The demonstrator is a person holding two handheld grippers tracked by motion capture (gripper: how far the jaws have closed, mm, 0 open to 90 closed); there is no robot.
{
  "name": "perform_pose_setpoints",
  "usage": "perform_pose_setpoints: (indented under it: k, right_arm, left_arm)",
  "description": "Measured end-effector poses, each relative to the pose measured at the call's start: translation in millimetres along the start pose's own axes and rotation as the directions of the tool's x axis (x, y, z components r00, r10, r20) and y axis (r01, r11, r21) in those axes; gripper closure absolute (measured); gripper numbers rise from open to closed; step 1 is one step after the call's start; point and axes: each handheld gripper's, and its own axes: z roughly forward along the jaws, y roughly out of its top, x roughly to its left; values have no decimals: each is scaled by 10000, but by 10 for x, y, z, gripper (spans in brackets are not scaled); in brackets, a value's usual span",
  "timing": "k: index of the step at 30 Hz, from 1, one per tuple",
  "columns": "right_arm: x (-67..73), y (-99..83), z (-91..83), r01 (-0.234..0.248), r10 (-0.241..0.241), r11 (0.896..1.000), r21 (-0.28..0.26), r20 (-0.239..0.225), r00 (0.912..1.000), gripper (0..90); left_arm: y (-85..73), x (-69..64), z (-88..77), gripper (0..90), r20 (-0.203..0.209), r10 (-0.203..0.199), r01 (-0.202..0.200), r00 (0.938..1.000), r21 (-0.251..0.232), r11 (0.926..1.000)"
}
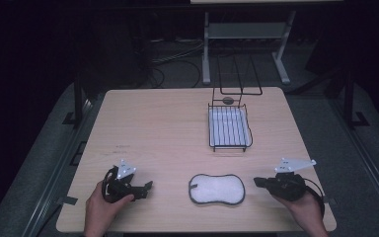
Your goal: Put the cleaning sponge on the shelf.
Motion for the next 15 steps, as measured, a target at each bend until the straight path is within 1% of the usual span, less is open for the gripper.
perform_pose_setpoints:
  k: [3, 4, 5, 6, 7, 9, 10, 11, 15]
  right_arm:
    - [61, 42, 47, 135, -136, 9999, -47, -282, 9995, 900]
    - [61, 42, 47, 135, -136, 9999, -47, -282, 9995, 900]
    - [99, 68, 81, 274, -274, 9996, -26, -406, 9988, 900]
    - [99, 68, 81, 274, -274, 9996, -26, -406, 9988, 900]
    - [137, 91, 121, 386, -385, 9993, 14, -560, 9977, 900]
    - [159, 102, 142, 399, -395, 9992, 56, -631, 9972, 900]
    - [178, 111, 165, 484, -478, 9988, 65, -687, 9965, 900]
    - [223, 128, 217, 608, -593, 9980, 145, -855, 9946, 900]
    - [276, 144, 278, 755, -727, 9969, 233, -1046, 9919, 900]
  left_arm:
    - [0, 0, 0, 126, -1, 0, 0, 10000, 2, 10000]
    - [0, 0, 0, 126, -1, 0, 0, 10000, 2, 10000]
    - [0, 0, 0, 126, -1, 3, -3, 10000, 2, 10000]
    - [0, 0, 0, 126, -1, 3, -3, 10000, 2, 10000]
    - [0, 0, 0, 126, 1, 5, -5, 10000, 3, 10000]
    - [0, 0, 0, 126, -1, 1, -1, 10000, 1, 10000]
    - [0, 0, 0, 126, -2, 4, -4, 10000, 4, 10000]
    - [0, 0, 0, 126, 0, 2, -2, 10000, 6, 10000]
    - [0, 0, 0, 126, 0, 5, -5, 10000, 2, 10000]
